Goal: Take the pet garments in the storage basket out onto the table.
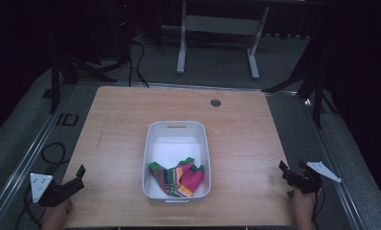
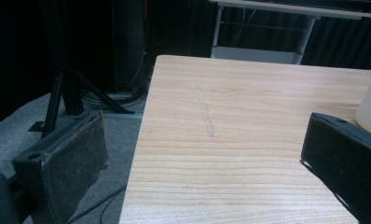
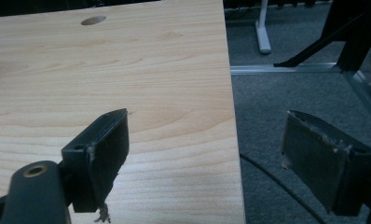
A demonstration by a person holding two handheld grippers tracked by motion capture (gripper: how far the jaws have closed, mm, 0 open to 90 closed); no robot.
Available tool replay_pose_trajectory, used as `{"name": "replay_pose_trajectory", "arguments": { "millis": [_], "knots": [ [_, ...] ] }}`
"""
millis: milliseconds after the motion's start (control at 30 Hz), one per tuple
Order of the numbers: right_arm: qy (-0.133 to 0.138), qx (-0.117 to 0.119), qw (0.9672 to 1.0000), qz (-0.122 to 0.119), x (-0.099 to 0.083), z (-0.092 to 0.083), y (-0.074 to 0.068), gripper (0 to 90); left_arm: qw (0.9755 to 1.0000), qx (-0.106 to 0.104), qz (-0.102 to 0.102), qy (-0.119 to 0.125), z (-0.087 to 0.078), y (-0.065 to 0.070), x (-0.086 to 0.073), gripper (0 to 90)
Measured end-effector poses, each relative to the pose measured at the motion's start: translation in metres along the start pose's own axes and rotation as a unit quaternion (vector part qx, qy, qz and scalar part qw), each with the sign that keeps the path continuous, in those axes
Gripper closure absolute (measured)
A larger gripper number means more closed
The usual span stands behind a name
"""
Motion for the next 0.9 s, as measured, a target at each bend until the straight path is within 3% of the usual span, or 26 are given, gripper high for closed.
{"name": "replay_pose_trajectory", "arguments": {
  "millis": [400, 467, 600, 700, 900],
  "knots": [
    [-0.022, -0.009, 0.9995, -0.019, -0.003, 0.003, -0.002, 13.7, 1.0, 0.001, -0.001, 0.0, 0.0, -0.001, 0.0, 0.9],
    [-0.012, -0.018, 0.9995, -0.021, -0.001, 0.001, 0.0, 13.7, 1.0, 0.001, -0.001, 0.0, 0.0, -0.001, 0.0, 0.9],
    [-0.024, 0.002, 0.9995, -0.02, -0.003, 0.003, -0.003, 13.5, 1.0, -0.002, -0.001, -0.001, 0.0, 0.0, 0.0, 0.9],
    [-0.051, 0.019, 0.9982, -0.027, -0.008, 0.006, -0.007, 13.5, 1.0, -0.003, -0.001, -0.001, 0.0, 0.0, 0.0, 0.9],
    [-0.073, 0.046, 0.9955, -0.037, -0.013, 0.006, -0.012, 13.5, 1.0, -0.004, -0.001, -0.002, 0.0, 0.0, 0.0, 0.9]
  ]
}}
Point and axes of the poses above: each handheld gripper's, and its own axes: z roughly forward along the jaws, x roughly out of its top, y roughly to its right, the point moved 10 cm from there along z, roughly forward along the jaws, and after that the axes turned 7 degrees about x, right-handed, at the moved point
